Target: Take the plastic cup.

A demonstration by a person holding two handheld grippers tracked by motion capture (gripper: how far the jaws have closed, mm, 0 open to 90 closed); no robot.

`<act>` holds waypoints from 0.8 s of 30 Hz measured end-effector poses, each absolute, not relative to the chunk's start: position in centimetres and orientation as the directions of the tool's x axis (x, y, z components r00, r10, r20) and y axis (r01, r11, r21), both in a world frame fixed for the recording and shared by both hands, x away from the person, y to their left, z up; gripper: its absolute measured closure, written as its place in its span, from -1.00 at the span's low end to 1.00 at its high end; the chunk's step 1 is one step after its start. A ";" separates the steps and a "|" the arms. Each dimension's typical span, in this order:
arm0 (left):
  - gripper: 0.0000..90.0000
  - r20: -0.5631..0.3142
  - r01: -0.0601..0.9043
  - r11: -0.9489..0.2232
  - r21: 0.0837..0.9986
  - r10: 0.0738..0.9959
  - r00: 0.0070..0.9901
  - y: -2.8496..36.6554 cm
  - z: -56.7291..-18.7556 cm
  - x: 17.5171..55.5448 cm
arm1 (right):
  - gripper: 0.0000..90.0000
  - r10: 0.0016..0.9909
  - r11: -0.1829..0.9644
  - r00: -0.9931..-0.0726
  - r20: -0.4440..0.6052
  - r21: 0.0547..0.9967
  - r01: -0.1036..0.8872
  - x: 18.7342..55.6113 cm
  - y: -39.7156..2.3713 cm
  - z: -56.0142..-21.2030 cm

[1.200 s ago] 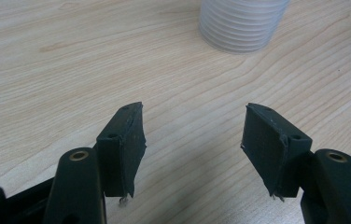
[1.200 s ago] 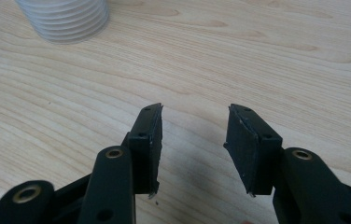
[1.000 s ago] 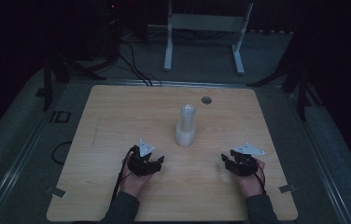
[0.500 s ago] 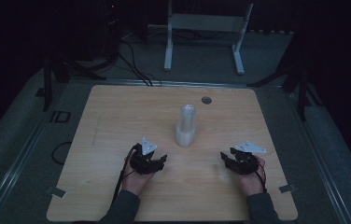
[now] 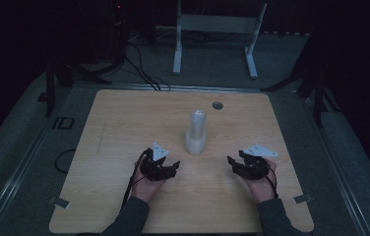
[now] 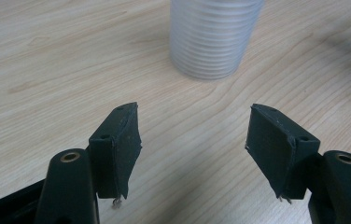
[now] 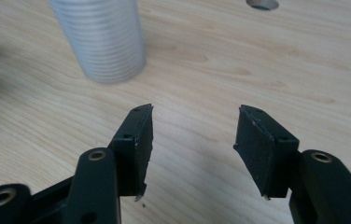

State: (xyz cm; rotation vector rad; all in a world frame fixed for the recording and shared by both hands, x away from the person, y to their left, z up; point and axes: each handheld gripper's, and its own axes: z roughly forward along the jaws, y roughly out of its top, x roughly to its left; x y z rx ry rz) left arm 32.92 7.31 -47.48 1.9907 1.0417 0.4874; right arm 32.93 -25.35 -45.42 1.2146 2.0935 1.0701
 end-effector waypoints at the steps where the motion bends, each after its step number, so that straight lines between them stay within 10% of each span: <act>1: -0.23 -0.037 0.496 -0.321 0.807 0.810 0.585 7.2 -47.4 33.0 | -0.01 0.874 0.297 -0.485 -0.029 0.821 0.487 33.0 -25.3 -45.2; 24: -0.23 -0.051 0.481 -0.316 0.818 0.793 0.607 6.4 -46.7 34.1 | -0.04 0.848 0.322 -0.527 -0.062 0.850 0.418 34.0 -23.2 -42.1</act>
